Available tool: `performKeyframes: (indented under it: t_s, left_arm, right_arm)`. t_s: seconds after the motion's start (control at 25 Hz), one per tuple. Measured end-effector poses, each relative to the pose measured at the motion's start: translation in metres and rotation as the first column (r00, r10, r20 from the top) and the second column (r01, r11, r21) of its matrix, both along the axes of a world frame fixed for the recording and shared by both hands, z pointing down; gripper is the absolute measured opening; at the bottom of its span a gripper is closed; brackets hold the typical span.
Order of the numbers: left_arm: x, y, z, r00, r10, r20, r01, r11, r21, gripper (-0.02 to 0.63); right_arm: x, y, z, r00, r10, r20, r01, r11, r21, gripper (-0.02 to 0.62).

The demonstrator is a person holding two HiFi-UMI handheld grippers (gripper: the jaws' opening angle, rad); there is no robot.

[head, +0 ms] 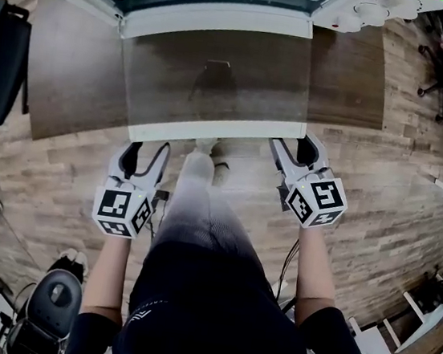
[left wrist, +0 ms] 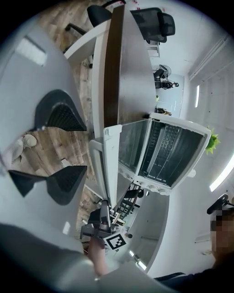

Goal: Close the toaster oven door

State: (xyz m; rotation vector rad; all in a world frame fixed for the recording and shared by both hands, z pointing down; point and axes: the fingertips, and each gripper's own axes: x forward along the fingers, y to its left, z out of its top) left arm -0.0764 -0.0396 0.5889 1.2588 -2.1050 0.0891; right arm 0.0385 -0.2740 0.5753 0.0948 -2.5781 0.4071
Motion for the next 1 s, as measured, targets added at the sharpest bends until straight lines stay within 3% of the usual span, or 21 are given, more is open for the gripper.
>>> performKeyframes:
  t_s: [0.36, 0.64, 1.0]
  left_arm:
    - [-0.01, -0.008, -0.006, 1.0, -0.024, 0.014, 0.023, 0.998, 0.052, 0.255]
    - [-0.014, -0.016, -0.017, 0.999, -0.013, 0.041, 0.009, 0.996, 0.084, 0.242]
    - [-0.011, -0.017, -0.022, 1.0, -0.013, -0.002, 0.013, 0.995, 0.095, 0.247]
  right_arm:
    - [-0.006, 0.004, -0.003, 0.996, -0.067, 0.054, 0.066, 0.998, 0.022, 0.222]
    - [-0.015, 0.017, -0.004, 0.991, -0.132, 0.038, 0.129, 0.99, 0.063, 0.221]
    - [-0.012, 0.018, -0.007, 0.993, -0.117, 0.031, 0.116, 0.993, 0.006, 0.219]
